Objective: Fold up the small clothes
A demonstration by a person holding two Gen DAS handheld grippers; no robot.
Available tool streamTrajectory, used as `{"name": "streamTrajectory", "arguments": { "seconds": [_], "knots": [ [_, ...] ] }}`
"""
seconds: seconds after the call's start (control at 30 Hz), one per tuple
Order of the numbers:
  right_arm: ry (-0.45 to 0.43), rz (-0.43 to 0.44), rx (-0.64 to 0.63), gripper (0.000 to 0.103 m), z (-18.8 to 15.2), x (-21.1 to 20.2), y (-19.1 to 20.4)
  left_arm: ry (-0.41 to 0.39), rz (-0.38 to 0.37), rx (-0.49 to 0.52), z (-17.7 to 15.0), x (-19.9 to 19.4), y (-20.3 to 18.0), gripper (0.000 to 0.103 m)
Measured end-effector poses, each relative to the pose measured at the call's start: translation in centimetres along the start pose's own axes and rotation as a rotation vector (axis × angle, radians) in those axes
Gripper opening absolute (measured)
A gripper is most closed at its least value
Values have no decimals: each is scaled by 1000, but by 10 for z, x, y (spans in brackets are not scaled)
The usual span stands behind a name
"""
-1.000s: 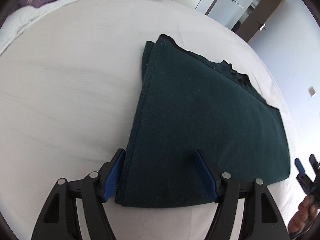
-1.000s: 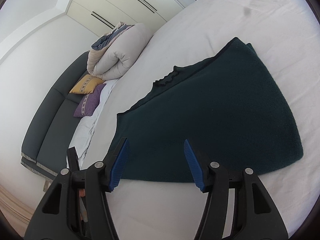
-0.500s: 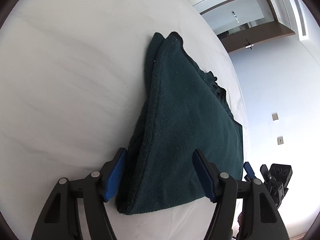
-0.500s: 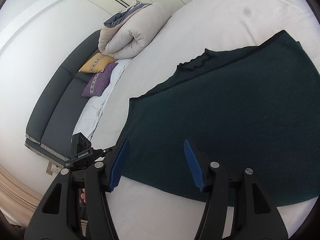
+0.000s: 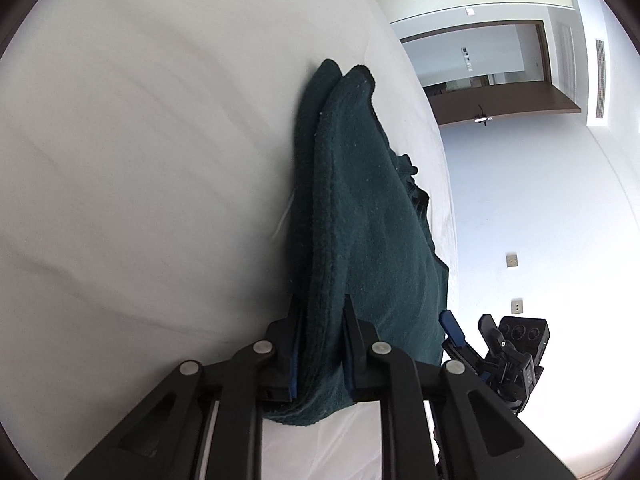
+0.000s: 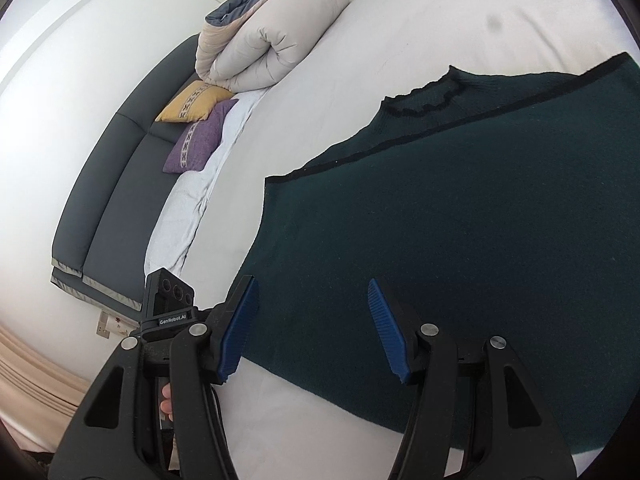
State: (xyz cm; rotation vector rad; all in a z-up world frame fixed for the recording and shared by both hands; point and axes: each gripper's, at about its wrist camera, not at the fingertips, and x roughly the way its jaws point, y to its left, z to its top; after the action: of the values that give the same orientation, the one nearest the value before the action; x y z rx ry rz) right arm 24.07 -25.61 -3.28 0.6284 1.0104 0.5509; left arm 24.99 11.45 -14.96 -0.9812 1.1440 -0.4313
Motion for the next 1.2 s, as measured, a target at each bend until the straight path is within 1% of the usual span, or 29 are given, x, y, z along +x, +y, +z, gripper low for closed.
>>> {"name": "streamTrajectory", "arguments": {
  "seconds": [0.1,0.2,0.3,0.43,0.6,0.63,0.7,0.77,0.8,0.9,0.97,1.03,1.1,1.17,1.2],
  "knots": [
    [36,-6,-6,56,10,23,5,-26,-31,-16,-1,-5,3,15],
    [81,-1,7,56,16,49,3,-42,-46,-20,-2,-7,4,15],
    [147,-50,39,56,14,79,-11,-50,-52,-8,-3,-11,2,15],
    [102,-9,38,56,11,84,-20,-62,-42,26,-3,-14,-11,14],
    [80,38,43,56,11,86,-27,-81,-31,68,-4,-19,-36,14],
    [78,57,66,56,12,85,-29,-84,-26,85,-4,-19,-45,14],
    [82,114,154,56,17,81,-39,-87,-3,125,-4,-20,-64,14],
    [67,181,222,62,24,70,-50,-85,14,180,-5,-15,-91,14],
    [48,197,227,64,25,63,-53,-79,19,207,-6,-10,-105,14],
    [13,243,261,66,36,38,-71,-51,34,310,-16,16,-154,14],
    [-13,284,296,68,44,20,-88,-14,40,386,-29,45,-188,14],
    [-38,304,317,71,52,3,-104,34,47,459,-46,79,-216,14],
    [-48,320,350,73,56,-10,-122,84,42,511,-65,115,-236,14],
    [-57,337,371,73,59,-20,-137,141,38,530,-81,152,-245,14],
    [-64,335,378,74,60,-23,-143,162,47,545,-88,169,-246,14]
  ]
}}
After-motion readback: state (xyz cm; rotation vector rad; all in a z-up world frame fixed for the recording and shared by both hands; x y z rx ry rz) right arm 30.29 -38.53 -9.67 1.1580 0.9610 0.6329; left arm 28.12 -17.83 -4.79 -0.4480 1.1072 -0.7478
